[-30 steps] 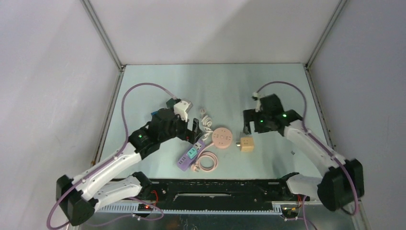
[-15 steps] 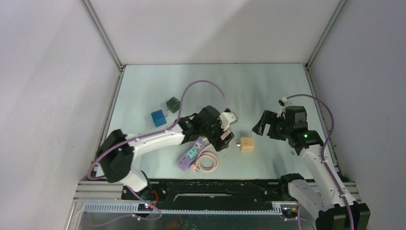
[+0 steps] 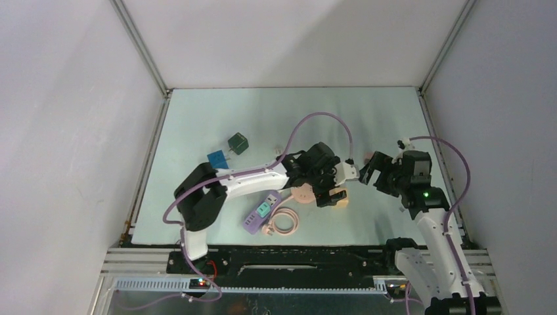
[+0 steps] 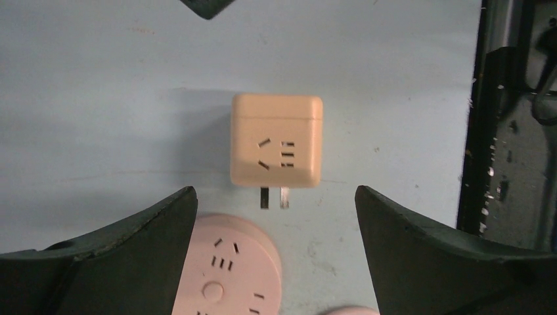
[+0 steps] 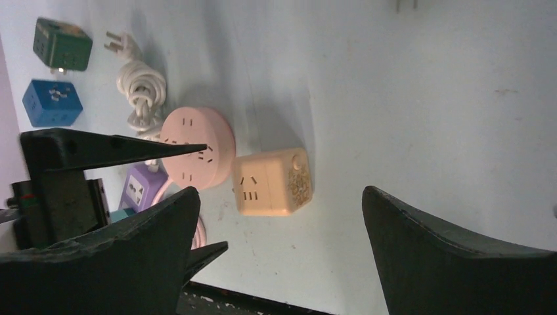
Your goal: Insert the plug
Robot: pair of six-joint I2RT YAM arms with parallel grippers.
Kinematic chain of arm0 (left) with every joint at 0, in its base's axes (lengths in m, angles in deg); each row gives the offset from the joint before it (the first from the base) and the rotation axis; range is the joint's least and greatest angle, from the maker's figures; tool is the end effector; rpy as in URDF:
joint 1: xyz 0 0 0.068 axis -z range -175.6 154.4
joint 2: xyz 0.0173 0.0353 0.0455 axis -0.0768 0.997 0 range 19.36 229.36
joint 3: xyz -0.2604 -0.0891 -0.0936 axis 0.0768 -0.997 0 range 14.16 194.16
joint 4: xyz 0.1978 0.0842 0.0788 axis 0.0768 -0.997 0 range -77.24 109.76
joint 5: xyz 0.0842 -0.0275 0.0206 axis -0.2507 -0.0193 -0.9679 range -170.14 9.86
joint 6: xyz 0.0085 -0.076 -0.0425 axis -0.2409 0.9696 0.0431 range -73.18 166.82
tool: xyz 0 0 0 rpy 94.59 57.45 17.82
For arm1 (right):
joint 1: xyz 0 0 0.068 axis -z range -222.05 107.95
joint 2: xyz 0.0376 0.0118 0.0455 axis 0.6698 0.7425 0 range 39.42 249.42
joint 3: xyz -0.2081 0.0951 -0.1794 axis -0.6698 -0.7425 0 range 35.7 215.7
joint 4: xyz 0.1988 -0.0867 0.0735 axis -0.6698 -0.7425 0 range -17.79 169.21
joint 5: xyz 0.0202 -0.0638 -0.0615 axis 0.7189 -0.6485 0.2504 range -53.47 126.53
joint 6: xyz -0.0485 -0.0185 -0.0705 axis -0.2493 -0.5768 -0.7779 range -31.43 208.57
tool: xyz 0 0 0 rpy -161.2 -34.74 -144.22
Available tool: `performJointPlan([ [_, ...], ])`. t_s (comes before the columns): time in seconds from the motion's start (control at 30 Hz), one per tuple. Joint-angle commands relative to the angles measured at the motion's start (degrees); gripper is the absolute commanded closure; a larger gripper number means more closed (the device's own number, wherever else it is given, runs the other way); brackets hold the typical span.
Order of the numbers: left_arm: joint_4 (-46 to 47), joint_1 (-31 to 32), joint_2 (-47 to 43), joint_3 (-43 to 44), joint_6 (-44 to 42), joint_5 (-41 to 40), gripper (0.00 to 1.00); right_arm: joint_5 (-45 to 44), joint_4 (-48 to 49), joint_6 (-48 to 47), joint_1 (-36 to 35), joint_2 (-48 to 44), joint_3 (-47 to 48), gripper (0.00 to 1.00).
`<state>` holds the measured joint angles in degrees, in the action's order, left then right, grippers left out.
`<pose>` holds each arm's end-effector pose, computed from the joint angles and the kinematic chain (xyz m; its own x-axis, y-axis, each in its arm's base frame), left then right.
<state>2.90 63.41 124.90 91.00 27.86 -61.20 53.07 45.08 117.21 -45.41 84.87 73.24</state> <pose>0.1904 -0.3661 0.2322 -0.0462 0.6738 -0.7375 0.9970 0.0775 0.0083 0.1467 0.0308 0.2459 -0.7148 0.4184 -0.5604 0.0861 0.8478 0.5232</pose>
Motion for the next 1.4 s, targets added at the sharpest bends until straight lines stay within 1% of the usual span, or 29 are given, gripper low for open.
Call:
performJointPlan([
  [0.0, -1.5, 1.0, 4.6, 6.7, -4.7, 0.8, 0.07, -3.2, -1.2, 1.5, 2.8, -3.3, 0.3, 0.04],
  [0.03, -2.0, 1.3, 5.7, 7.6, -4.8, 0.4, 0.08, -3.9, -1.5, 1.5, 2.8, -3.8, 0.3, 0.04],
  [0.1, -2.3, 1.9, 8.1, 9.3, -5.0, -1.3, 0.08, -4.6, -1.8, 1.6, 5.1, -5.0, 0.3, 0.04],
  [0.23, -4.4, 2.8, 11.6, 12.4, -5.4, -3.2, 0.1, -4.8, -2.0, 1.6, 6.6, -6.3, 0.3, 0.04],
  [0.33, -4.6, 3.3, 13.4, 13.3, -5.7, -3.8, 0.17, -4.1, -2.0, 1.5, 7.4, -6.8, 0.2, 0.04],
  [0.47, -5.5, 4.1, 14.8, 13.6, -7.5, -2.5, 0.36, -3.3, -2.5, 1.3, 8.3, -7.1, 0.3, 0.04],
  [0.53, -6.1, 4.4, 15.0, 13.6, -8.4, -2.5, 0.51, -2.9, -2.8, 1.2, 8.6, -7.3, 0.3, 0.04],
  [0.6, -6.0, 4.5, 14.4, 13.3, -8.4, -2.6, 0.63, -2.5, -3.0, 1.0, 8.7, -7.4, 0.3, 0.04],
  [0.63, -5.4, 4.4, 13.7, 12.9, -8.3, -2.7, 0.67, -2.3, -3.2, 0.9, 8.8, -7.5, 0.3, 0.04],
  [0.77, -0.3, 4.2, 8.5, 9.1, -6.6, -3.0, 0.75, -0.3, -3.1, 0.7, 8.9, -8.0, 0.3, 0.04],
  [0.8, 2.1, 4.0, 6.8, 7.1, -5.9, -2.9, 0.79, 0.3, -3.1, 0.6, 8.9, -8.3, 0.3, 0.04],
  [0.87, 6.4, 3.0, 2.2, 3.6, -4.5, -2.4, 0.82, 1.7, -3.3, 0.2, 8.9, -8.7, 0.7, 0.04],
  [0.97, 12.7, 1.4, -4.2, -2.3, -2.4, -2.4, 0.83, 4.1, -3.3, -0.7, 8.9, -9.4, 1.5, 0.04],
  [1.17, 19.0, -1.9, -16.7, -12.0, 1.0, -2.2, 0.84, 11.2, -3.2, -1.7, 8.9, -10.4, 4.5, 0.01],
  [1.3, 22.9, -5.0, -25.2, -19.0, 4.8, 1.3, 0.85, 17.1, -1.8, -1.0, 8.6, -8.3, 4.8, 0.0],
  [1.37, 23.3, -6.0, -29.3, -22.2, 5.3, 2.6, 0.85, 18.0, -1.1, -0.5, 6.8, -7.0, 4.8, 0.01],
])
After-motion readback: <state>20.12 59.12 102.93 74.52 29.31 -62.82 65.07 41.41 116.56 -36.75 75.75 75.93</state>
